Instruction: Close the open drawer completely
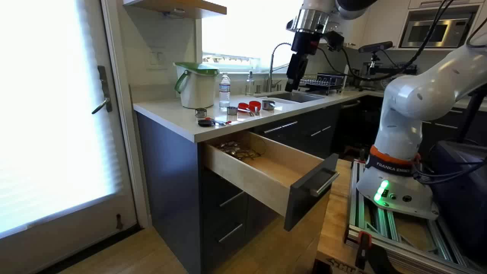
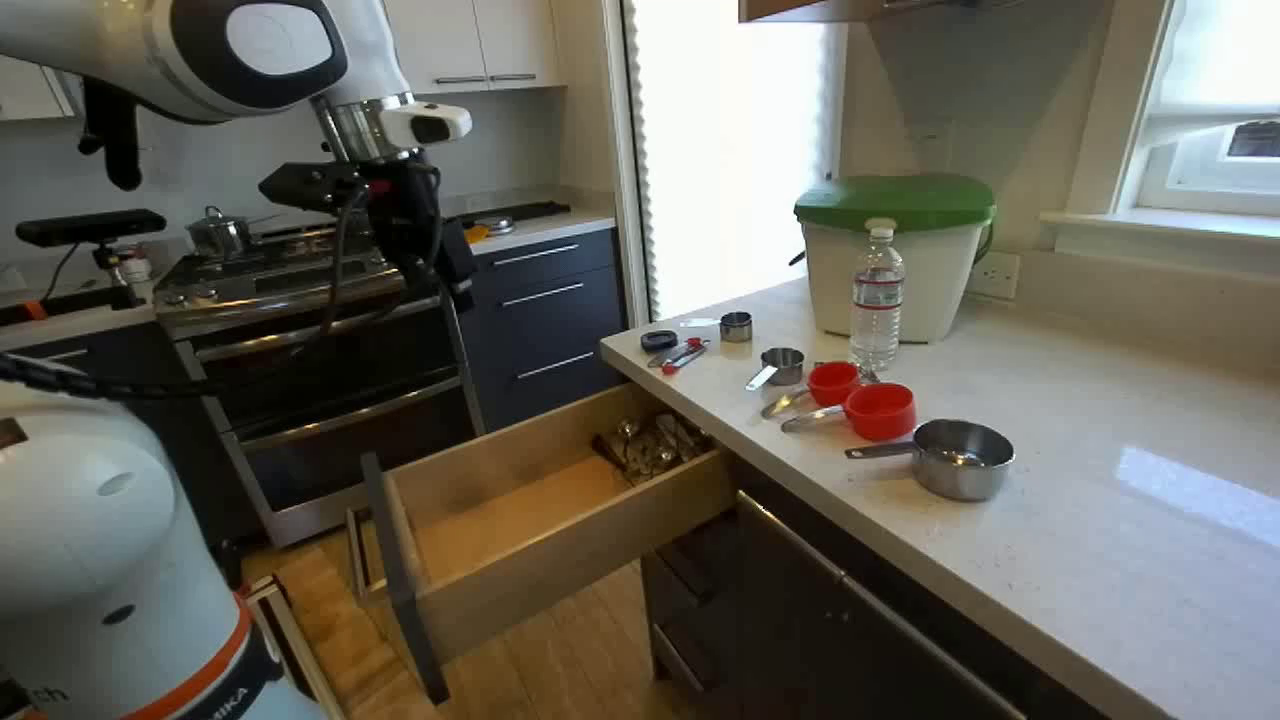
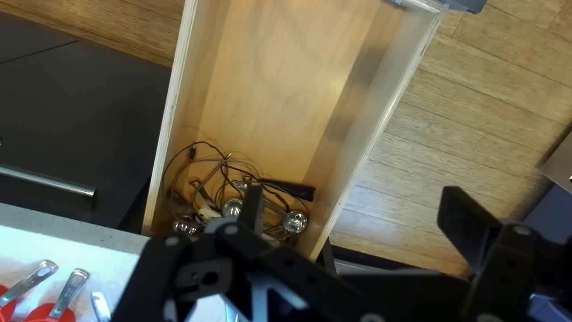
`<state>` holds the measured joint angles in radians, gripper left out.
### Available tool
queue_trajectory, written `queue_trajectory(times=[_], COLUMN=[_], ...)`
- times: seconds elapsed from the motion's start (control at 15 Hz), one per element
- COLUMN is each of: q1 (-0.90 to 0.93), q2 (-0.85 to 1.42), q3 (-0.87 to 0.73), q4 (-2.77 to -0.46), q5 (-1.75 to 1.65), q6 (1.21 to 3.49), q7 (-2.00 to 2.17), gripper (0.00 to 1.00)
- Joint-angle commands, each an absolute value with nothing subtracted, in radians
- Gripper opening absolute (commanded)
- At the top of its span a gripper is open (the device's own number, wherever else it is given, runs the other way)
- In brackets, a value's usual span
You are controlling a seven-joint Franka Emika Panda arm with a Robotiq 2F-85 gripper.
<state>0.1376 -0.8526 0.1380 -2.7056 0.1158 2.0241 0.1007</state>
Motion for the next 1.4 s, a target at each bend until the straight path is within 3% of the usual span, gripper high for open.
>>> queue_trajectory(times=[0.0,0.53,0.8,1.33], q1=[0.137,0.137,0.198,0.353], q2=[-0.852,-0.852,-0.741,-0.503], q3=[0.138,0.138,0.126,0.137], q4=[-2.703,-2.703,-2.697,-2.714], q5=[0.116,0.116,0.134,0.133], q6=[2.021,2.021,2.005,2.198], q7=[0.100,0.100,-0.014,-0.296], gripper=[1.00,1.00,1.00,1.00])
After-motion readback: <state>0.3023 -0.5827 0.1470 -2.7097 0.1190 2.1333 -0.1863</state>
